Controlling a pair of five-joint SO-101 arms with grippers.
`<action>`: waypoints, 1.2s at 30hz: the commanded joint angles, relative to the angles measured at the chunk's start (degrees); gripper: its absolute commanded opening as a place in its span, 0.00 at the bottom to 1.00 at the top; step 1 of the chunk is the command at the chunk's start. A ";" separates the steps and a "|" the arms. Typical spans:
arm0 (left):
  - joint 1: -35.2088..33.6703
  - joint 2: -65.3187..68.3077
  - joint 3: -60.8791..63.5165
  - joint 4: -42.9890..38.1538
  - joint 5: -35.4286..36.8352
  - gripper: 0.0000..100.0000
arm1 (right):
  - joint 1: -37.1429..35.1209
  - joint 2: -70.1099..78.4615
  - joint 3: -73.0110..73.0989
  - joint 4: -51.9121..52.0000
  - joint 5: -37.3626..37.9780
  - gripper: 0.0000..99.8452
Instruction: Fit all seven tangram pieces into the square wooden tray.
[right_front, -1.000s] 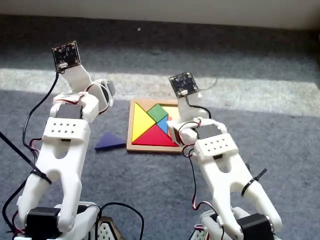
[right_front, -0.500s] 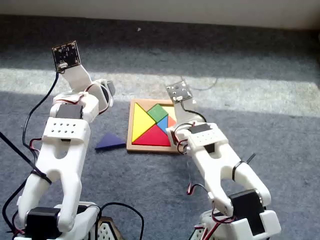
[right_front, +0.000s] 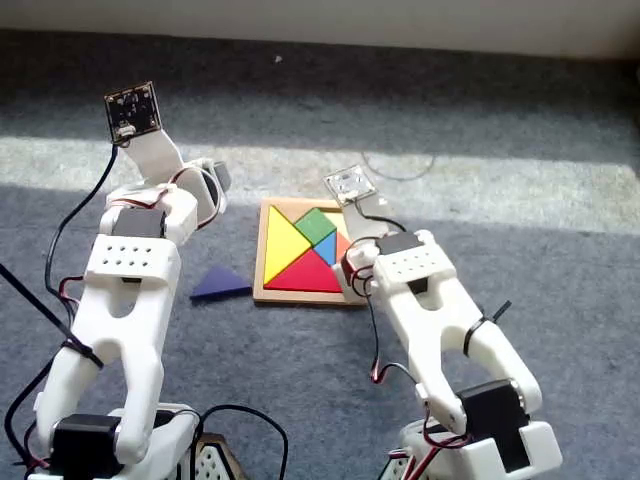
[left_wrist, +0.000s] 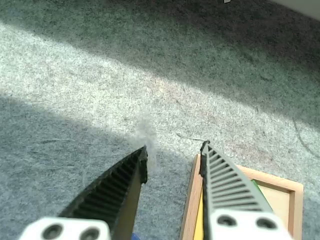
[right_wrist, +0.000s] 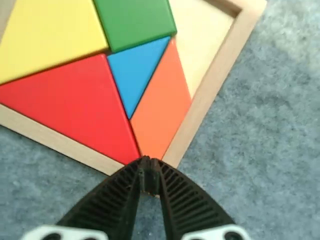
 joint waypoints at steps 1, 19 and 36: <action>-0.66 -2.07 -0.48 -1.14 -0.44 0.19 | 3.74 -7.16 -2.95 0.22 -4.13 0.01; -0.66 -2.15 -4.88 2.64 -19.43 0.19 | 18.42 -13.32 14.99 -37.76 -15.30 0.01; 4.97 2.42 -12.79 39.65 -73.32 0.26 | 19.12 -3.56 11.65 -38.55 -14.95 0.01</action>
